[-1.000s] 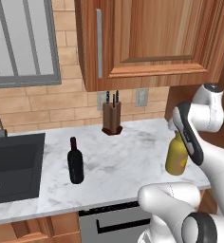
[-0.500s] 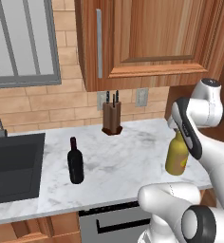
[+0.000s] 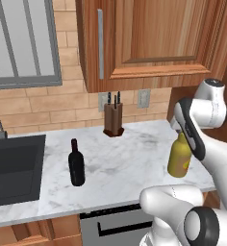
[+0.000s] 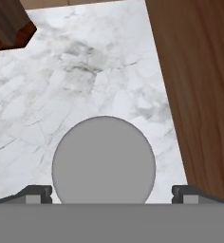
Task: There is a wine glass and glass cup on the dining counter. Place the wine bottle next to the wine glass and the juice bottle next to the glass cup.
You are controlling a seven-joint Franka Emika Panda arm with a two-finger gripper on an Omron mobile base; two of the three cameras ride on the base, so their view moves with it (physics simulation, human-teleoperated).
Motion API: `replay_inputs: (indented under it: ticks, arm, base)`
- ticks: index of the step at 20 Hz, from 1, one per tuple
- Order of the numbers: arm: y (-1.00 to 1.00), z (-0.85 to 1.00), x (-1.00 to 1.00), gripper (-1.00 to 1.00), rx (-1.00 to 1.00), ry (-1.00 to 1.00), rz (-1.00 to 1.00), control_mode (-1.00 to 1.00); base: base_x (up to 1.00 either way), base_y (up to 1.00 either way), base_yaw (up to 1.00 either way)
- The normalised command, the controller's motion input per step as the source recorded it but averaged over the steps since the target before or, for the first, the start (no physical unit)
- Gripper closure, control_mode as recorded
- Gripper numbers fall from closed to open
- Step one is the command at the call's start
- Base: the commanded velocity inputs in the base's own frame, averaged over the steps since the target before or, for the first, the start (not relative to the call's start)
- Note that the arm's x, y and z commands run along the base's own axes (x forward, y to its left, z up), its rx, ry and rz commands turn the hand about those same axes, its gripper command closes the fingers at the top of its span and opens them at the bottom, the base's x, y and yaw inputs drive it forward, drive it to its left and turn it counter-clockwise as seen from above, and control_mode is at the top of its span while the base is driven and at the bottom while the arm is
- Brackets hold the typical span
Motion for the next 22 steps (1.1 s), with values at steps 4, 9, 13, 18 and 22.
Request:
replay_inputs:
  ticks: [4,9,13,18,22]
  arm:
    - [0.01,-0.01,-0.06,-1.00,-0.01,-0.03,0.00,-1.00]
    - [0.01,0.00,0.00,-1.00,-0.03,-0.04,0.00,-1.00]
    - [0.00,0.00,0.00,-1.00,-0.02,-0.03,0.00,-1.00]
    - [0.00,0.00,0.00,-1.00,0.00,0.00,0.00,-1.00]
    - [0.00,0.00,0.08,-1.00,0.00,0.00,0.00,-1.00]
  base:
    - [0.00,0.00,0.00]
    - [0.00,0.00,0.00]
    - [0.00,0.00,0.00]
    - [0.00,0.00,0.00]
    - [0.00,0.00,0.00]
